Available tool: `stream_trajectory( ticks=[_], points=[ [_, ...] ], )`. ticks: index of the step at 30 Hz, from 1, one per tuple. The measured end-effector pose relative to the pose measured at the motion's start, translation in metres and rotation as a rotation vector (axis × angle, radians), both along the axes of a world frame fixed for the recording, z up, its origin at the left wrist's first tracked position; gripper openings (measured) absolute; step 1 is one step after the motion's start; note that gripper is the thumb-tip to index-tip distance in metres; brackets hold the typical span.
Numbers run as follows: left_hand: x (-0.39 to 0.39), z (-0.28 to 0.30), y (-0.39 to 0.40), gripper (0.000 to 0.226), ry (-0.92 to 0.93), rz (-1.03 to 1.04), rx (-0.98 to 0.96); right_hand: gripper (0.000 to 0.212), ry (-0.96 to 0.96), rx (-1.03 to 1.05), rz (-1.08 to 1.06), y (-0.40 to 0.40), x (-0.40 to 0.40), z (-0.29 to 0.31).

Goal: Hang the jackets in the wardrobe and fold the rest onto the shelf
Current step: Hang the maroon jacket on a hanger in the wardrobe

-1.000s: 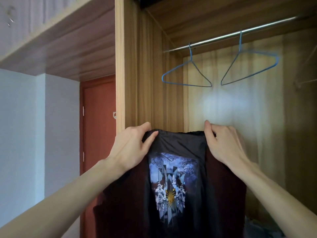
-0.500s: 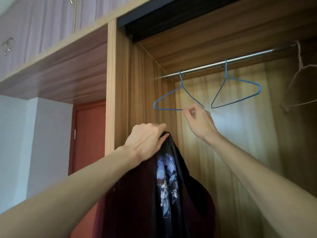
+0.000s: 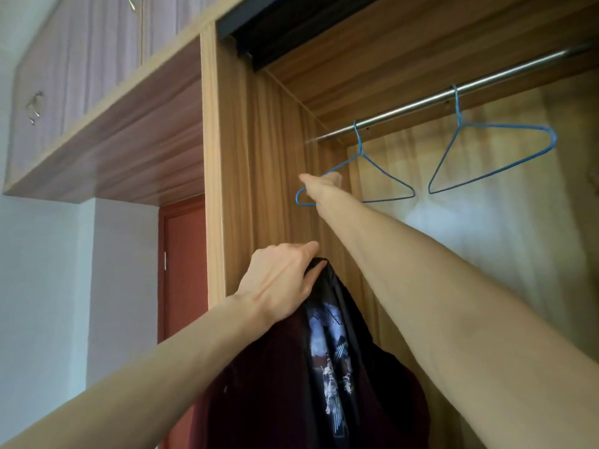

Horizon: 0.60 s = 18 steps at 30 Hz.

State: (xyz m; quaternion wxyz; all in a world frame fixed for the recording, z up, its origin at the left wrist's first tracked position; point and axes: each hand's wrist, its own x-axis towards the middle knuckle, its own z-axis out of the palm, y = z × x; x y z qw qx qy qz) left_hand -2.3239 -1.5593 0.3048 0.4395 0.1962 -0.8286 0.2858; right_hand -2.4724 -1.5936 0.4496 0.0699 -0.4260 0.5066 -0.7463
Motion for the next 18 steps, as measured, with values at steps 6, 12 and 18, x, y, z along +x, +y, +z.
stream_trajectory(
  ticks=[6, 12, 18],
  points=[
    [0.012, -0.005, -0.004, 0.033, 0.042, -0.022, 0.009, 0.015, -0.062, -0.128, -0.008, -0.012, 0.002, 0.021],
    [0.016, -0.007, 0.005, 0.033, 0.063, -0.043, 0.011, 0.024, -0.026, -0.096, -0.054, 0.006, -0.014, 0.018],
    [0.017, -0.016, 0.010, 0.034, 0.088, -0.073, 0.020, 0.015, 0.080, -0.175, -0.083, 0.024, -0.038, -0.006]
  ],
)
